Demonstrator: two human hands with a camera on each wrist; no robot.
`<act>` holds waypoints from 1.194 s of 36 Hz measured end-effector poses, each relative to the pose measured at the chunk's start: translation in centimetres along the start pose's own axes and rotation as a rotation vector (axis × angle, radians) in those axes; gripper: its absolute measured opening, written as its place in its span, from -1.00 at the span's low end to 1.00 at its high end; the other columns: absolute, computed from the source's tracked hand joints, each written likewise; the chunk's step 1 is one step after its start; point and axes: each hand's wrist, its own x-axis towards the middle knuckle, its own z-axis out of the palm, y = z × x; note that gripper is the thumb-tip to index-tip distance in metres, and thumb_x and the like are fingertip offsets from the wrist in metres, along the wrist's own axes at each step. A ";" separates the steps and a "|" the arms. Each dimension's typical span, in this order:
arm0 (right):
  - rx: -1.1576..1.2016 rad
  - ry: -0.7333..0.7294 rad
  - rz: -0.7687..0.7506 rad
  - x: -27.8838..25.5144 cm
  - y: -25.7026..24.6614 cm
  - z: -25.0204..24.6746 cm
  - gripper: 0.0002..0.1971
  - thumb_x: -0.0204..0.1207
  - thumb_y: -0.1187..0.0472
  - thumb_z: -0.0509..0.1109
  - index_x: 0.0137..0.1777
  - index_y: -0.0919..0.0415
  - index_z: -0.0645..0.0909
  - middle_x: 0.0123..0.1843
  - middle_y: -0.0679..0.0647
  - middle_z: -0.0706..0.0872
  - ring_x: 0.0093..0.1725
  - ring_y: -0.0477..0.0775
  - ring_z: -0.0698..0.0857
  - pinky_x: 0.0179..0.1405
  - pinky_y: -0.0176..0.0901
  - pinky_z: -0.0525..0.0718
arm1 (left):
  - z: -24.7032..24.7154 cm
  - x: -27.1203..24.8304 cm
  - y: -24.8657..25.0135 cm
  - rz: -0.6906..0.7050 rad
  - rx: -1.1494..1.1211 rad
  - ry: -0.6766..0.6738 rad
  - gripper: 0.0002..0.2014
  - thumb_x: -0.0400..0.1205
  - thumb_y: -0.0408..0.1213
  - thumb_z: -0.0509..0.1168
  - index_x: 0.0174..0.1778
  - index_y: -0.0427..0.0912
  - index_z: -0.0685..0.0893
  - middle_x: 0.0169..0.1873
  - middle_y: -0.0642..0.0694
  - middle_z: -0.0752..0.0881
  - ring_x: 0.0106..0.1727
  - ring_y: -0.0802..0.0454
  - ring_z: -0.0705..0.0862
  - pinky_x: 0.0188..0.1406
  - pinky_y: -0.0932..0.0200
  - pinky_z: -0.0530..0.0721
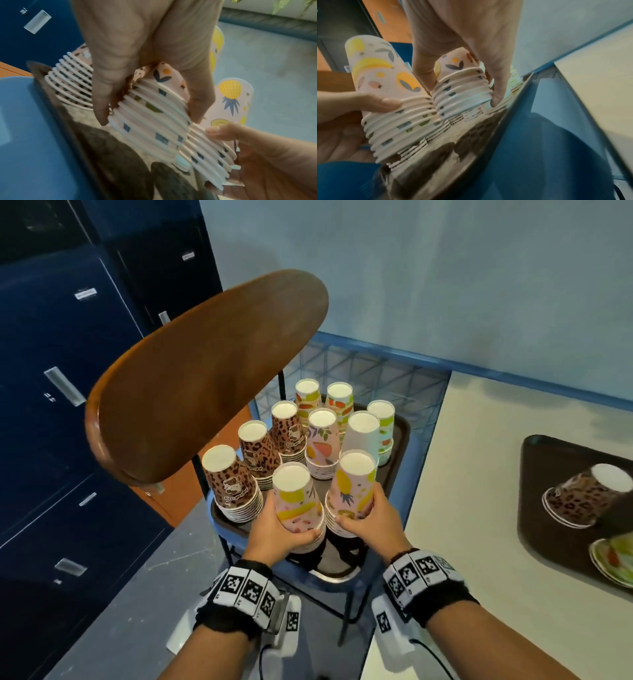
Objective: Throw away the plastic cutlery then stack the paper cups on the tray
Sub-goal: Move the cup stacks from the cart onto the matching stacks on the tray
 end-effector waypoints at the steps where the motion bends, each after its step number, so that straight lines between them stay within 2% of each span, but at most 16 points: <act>1: 0.010 0.015 -0.007 -0.3 -0.1 -0.6 -0.35 0.20 0.24 0.62 0.26 0.01 0.41 0.08 -0.05 0.64 0.10 -0.04 0.65 -0.01 -0.34 0.52 | 0.4 -0.2 0.4 0.010 0.001 -0.008 -0.03 -0.02 -0.06 0.64 0.32 0.03 0.37 0.14 0.05 0.68 0.23 0.11 0.63 0.23 0.18 0.55; 6: 0.086 0.129 -0.027 -2.6 0.3 -4.2 -0.37 0.17 0.20 0.64 0.20 -0.09 0.43 0.08 -0.09 0.66 0.09 -0.08 0.66 -0.10 -0.53 0.51 | 3.4 -1.3 3.3 0.103 0.021 -0.069 -0.11 0.00 -0.05 0.63 0.26 0.13 0.39 0.04 0.23 0.67 0.10 0.33 0.63 0.02 0.46 0.58; 8: 0.104 0.177 -0.033 -3.7 0.5 -6.1 -0.39 0.16 0.18 0.64 0.16 -0.10 0.44 0.09 -0.10 0.67 0.09 -0.09 0.66 -0.09 -0.51 0.51 | 4.8 -1.7 4.8 0.122 0.023 -0.093 -0.17 -0.03 -0.02 0.61 0.16 0.29 0.41 0.01 0.35 0.65 0.08 0.40 0.62 0.07 0.34 0.59; 10: 0.119 0.222 -0.025 -4.8 0.9 -8.2 -0.36 0.14 0.17 0.65 0.21 -0.05 0.45 0.14 -0.07 0.68 0.12 -0.07 0.66 -0.02 -0.44 0.54 | 6.6 -2.2 6.1 0.138 0.021 -0.128 -0.22 -0.05 0.00 0.60 0.09 0.33 0.43 0.00 0.36 0.65 0.08 0.38 0.63 0.12 0.24 0.61; 13: 0.147 0.274 -0.043 -6.5 1.7 -12.0 -0.33 0.09 0.14 0.66 0.20 -0.11 0.46 0.18 -0.05 0.71 0.14 -0.07 0.69 0.11 -0.26 0.60 | 9.7 -2.9 7.8 0.161 -0.014 -0.185 -0.14 -0.05 0.00 0.59 0.23 0.09 0.50 0.08 0.13 0.73 0.16 0.15 0.69 0.24 0.00 0.65; 15: 0.168 0.308 -0.056 -7.7 2.1 -14.8 -0.38 0.08 0.16 0.66 0.10 -0.21 0.46 0.11 -0.07 0.73 0.08 -0.18 0.72 0.11 -0.25 0.66 | 12.0 -3.6 9.0 0.181 -0.007 -0.222 -0.12 -0.01 -0.04 0.60 0.29 -0.04 0.50 0.12 0.05 0.74 0.19 0.10 0.69 0.27 -0.06 0.65; 18: 0.216 0.382 -0.085 -9.7 2.7 -19.3 -0.38 0.16 0.38 0.63 0.11 -0.15 0.46 0.01 -0.18 0.72 -0.08 -0.49 0.68 -0.01 -0.51 0.67 | 15.6 -4.7 10.9 0.199 -0.008 -0.276 -0.11 -0.01 -0.03 0.59 0.29 -0.04 0.50 0.12 0.06 0.74 0.14 0.19 0.71 0.21 0.08 0.68; 22: 0.249 0.492 -0.124 -12.6 3.8 -25.1 -0.42 0.19 0.45 0.60 0.06 -0.09 0.47 -0.04 -0.26 0.68 -0.10 -0.52 0.68 -0.12 -0.64 0.61 | 20.8 -6.1 14.1 0.250 0.006 -0.351 -0.26 0.06 -0.19 0.64 0.12 0.23 0.47 0.02 0.24 0.70 0.00 0.49 0.67 0.00 0.43 0.65; 23: 0.244 0.512 -0.122 -13.4 4.1 -26.4 -0.44 0.20 0.43 0.60 0.03 -0.10 0.46 -0.04 -0.27 0.68 -0.08 -0.52 0.68 -0.15 -0.67 0.58 | 22.2 -6.4 14.9 0.268 0.006 -0.366 -0.27 0.08 -0.21 0.65 0.12 0.24 0.47 0.02 0.24 0.70 0.01 0.48 0.68 0.03 0.38 0.65; 26: 0.237 0.583 -0.119 -15.5 5.3 -30.6 -0.46 0.22 0.44 0.58 -0.05 -0.13 0.42 -0.07 -0.28 0.64 -0.16 -0.63 0.62 -0.19 -0.74 0.52 | 26.5 -7.3 17.4 0.317 -0.001 -0.394 -0.19 0.04 -0.03 0.60 0.24 0.14 0.48 0.10 0.16 0.73 0.13 0.27 0.70 0.20 0.08 0.68; 29: 0.263 0.656 -0.089 -17.2 7.0 -34.5 -0.42 0.23 0.42 0.58 0.10 -0.09 0.44 -0.04 -0.24 0.67 -0.19 -0.61 0.63 -0.11 -0.63 0.59 | 30.9 -8.4 20.1 0.358 -0.058 -0.441 -0.13 0.02 -0.01 0.59 0.29 0.00 0.49 0.09 0.16 0.74 0.12 0.28 0.71 0.19 0.10 0.68; 33: 0.251 0.757 -0.050 -19.3 9.6 -38.7 -0.34 0.22 0.43 0.59 0.31 0.14 0.45 0.01 -0.12 0.70 -0.16 -0.56 0.65 -0.02 -0.52 0.63 | 36.9 -8.7 23.3 0.409 -0.068 -0.507 -0.11 0.05 -0.07 0.63 0.34 -0.05 0.47 0.16 0.02 0.74 0.21 0.09 0.70 0.25 -0.05 0.66; 36: 0.219 0.799 -0.024 -20.7 11.0 -41.3 -0.34 0.20 0.41 0.60 0.31 0.16 0.45 -0.02 -0.16 0.69 -0.15 -0.55 0.64 -0.04 -0.55 0.61 | 41.5 -8.6 25.2 0.438 -0.019 -0.484 -0.15 0.13 -0.16 0.65 0.34 -0.06 0.45 0.17 0.07 0.71 0.21 0.14 0.67 0.25 0.02 0.65; 39: 0.214 0.822 0.002 -21.7 12.4 -43.4 -0.33 0.19 0.41 0.61 0.29 0.09 0.45 0.03 -0.11 0.70 -0.08 -0.45 0.67 0.01 -0.47 0.62 | 45.6 -8.3 26.1 0.436 -0.010 -0.468 -0.19 0.14 -0.16 0.65 0.30 -0.04 0.45 0.15 0.07 0.71 0.19 0.14 0.68 0.26 -0.03 0.66; 41: 0.211 0.836 0.025 -22.2 13.4 -44.5 -0.36 0.19 0.42 0.60 0.24 0.03 0.45 -0.02 -0.20 0.70 -0.12 -0.49 0.67 -0.02 -0.48 0.63 | 47.8 -8.1 26.1 0.431 0.004 -0.461 -0.21 0.16 -0.17 0.64 0.28 -0.05 0.45 0.17 0.03 0.71 0.20 0.10 0.67 0.27 -0.02 0.65; 43: 0.215 0.850 0.055 -22.8 14.1 -45.2 -0.36 0.19 0.38 0.61 0.22 0.00 0.45 -0.02 -0.28 0.69 -0.11 -0.45 0.68 0.05 -0.30 0.62 | 49.7 -8.1 25.9 0.421 0.040 -0.437 -0.24 0.21 -0.22 0.64 0.29 -0.08 0.42 0.22 -0.04 0.68 0.24 0.03 0.65 0.27 0.04 0.61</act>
